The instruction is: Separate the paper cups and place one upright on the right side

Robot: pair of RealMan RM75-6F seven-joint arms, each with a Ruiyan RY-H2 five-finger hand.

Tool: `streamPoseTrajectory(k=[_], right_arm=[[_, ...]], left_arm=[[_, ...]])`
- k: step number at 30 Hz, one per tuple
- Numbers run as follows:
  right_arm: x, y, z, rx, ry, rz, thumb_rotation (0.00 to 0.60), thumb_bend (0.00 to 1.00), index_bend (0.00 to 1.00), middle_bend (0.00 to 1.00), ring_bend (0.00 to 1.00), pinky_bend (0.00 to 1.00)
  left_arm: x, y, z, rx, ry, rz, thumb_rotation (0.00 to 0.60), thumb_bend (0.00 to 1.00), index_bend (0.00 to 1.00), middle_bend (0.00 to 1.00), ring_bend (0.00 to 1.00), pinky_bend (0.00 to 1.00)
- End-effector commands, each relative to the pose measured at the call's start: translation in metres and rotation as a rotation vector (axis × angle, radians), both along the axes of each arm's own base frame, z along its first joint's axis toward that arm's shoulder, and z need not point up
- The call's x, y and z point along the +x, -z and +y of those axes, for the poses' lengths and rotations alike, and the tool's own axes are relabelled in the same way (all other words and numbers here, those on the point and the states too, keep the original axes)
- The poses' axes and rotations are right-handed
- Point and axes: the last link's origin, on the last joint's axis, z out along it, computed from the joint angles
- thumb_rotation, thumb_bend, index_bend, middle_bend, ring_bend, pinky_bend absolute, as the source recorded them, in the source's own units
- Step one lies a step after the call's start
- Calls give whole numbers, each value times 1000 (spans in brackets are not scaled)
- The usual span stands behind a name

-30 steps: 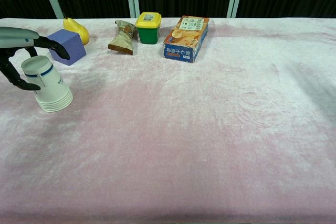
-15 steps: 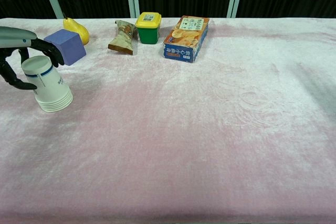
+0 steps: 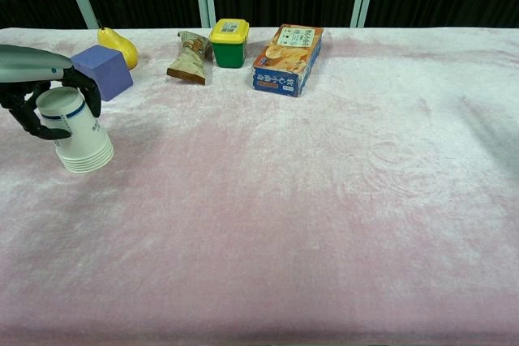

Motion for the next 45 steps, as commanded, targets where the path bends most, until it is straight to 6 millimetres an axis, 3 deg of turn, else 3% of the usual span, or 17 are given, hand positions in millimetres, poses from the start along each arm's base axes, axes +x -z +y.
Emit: streamPoseTrajectory(k=[1,7,10,11,12,18,23,33,45], right_arm=[[1,-1,0,0,-1,-3,600,158,115,0,151,175],[4,-7,-3,-8,-8,14,600,157,115,0,151,175],[9,-12,-6,-17,-24,30,600,157,115,0,151,175],[12,-15,-9,-21,-33,36,600,157,115,0,151,175],[20,-19,-17,-32,-62,41,600,157,115,0,151,175],[32,-26,-37,-11,-75,29,600,157,114,0,161,175],[45,-31,-49,-19,-107,-16,600,157,115,0,161,175],[80,-34,-63,-48,-258,-111,600,157,133,5,161,175],[118,-19,-84,-7,-399,-276,600,157,192,6,161,176]], left_arm=[[-1,-2,0,4,-14,-2,600,506,488,516,367,678],[2,-15,2,24,-53,-52,600,513,519,547,404,698],[12,-24,6,46,-88,-162,600,513,522,543,406,699],[19,-27,8,56,-116,-249,600,513,523,543,409,698],[37,-34,13,83,-212,-476,600,513,520,542,409,697],[76,-30,14,40,-276,-778,600,511,518,544,404,683],[120,-25,15,-19,-388,-1159,600,511,533,547,404,672],[169,5,30,-199,-548,-1380,600,511,535,547,404,654],[180,24,41,-321,-652,-1525,600,511,532,544,394,643]])
